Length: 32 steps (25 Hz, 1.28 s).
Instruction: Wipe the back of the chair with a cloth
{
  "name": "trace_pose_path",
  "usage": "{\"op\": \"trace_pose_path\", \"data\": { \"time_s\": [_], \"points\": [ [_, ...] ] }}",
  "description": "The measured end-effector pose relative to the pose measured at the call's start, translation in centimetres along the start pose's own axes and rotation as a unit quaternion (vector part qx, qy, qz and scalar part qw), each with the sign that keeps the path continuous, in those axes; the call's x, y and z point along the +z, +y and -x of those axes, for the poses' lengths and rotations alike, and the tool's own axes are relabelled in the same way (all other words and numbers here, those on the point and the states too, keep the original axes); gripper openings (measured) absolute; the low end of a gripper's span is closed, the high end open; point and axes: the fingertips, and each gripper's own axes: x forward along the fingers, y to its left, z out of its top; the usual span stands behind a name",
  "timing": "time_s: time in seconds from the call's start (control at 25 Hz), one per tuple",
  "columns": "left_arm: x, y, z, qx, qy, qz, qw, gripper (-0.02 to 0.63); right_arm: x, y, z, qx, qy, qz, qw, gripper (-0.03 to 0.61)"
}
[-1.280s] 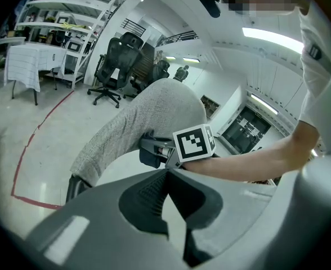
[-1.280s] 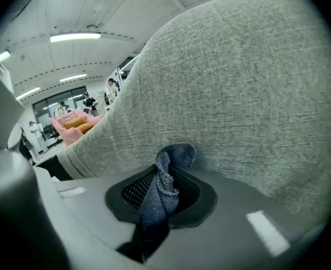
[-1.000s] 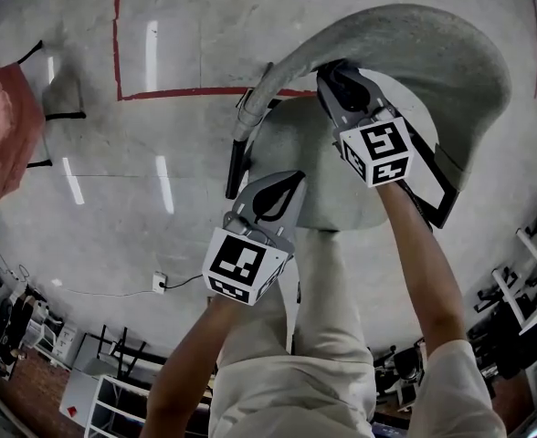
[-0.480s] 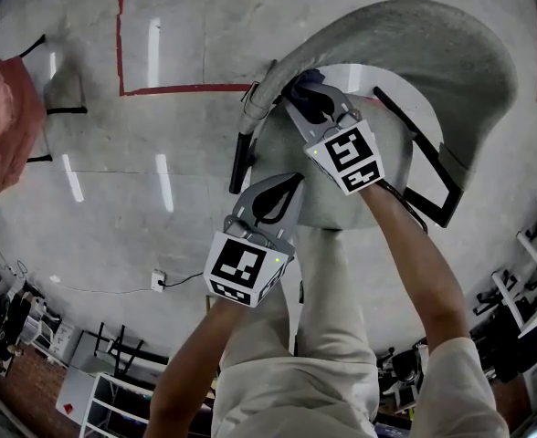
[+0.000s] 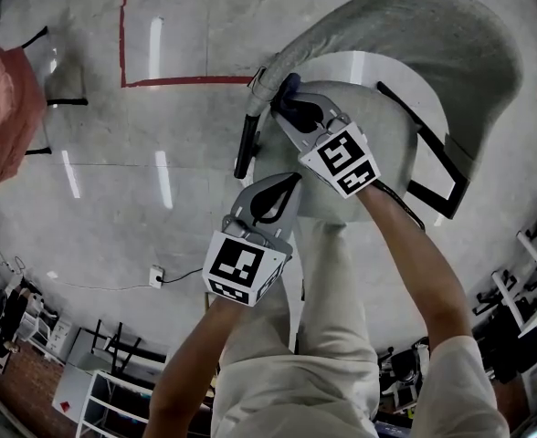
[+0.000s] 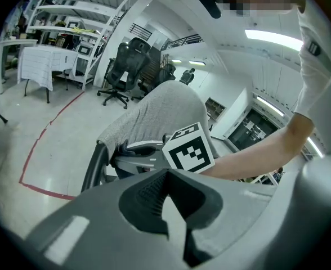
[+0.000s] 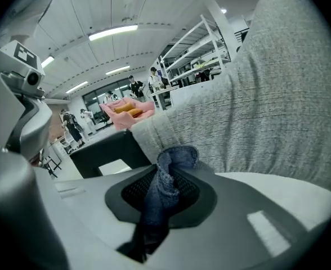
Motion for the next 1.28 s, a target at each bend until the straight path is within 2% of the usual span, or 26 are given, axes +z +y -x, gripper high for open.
{"op": "trace_pose_path", "data": {
  "time_s": [0.12,0.2,0.36,0.52,0.72,0.8,0.92,1.12,1.28],
  "points": [
    [-0.6,-0.5,0.9,-0.005,0.006,-0.007,0.9999,0.001,-0.1,1.4,0.5,0.01,-0.001,-0.008,1.0,0.071],
    [-1.1,-0.6,1.6,-0.009,0.012,-0.01,0.9998,0.001,-0.5,1.4,1.2,-0.001,-0.006,-0.031,1.0,0.071],
    [-2.0,-0.6,2.6,-0.012,0.023,-0.018,0.9995,0.001,-1.4,0.7,3.2,-0.051,-0.029,-0.11,0.992,0.071],
    [-1.7,-1.5,3.4,-0.016,0.024,-0.031,0.9991,0.001,-1.6,1.0,5.7,-0.087,-0.052,-0.152,0.983,0.071],
    [-0.5,-2.9,3.0,-0.038,0.022,-0.05,0.9978,0.001,-2.2,-0.7,9.5,-0.171,-0.085,-0.203,0.96,0.071],
    [-0.3,-3.5,2.6,-0.049,0.024,-0.06,0.9967,0.001,-3.1,-1.7,11.2,-0.213,-0.096,-0.227,0.946,0.071],
    [-0.2,-4.6,2.2,-0.066,0.032,-0.076,0.9945,0.001,-4.5,-3.1,14.4,-0.276,-0.12,-0.272,0.914,0.071],
    [0.4,-6.1,1.3,-0.087,0.042,-0.1,0.9903,0.001,-6.9,-5.1,20.5,-0.368,-0.163,-0.334,0.852,0.071],
    [0.4,-7.0,0.5,-0.102,0.052,-0.114,0.9869,0.001,-8.8,-6.1,24.5,-0.426,-0.188,-0.373,0.802,0.071]
  ]
}}
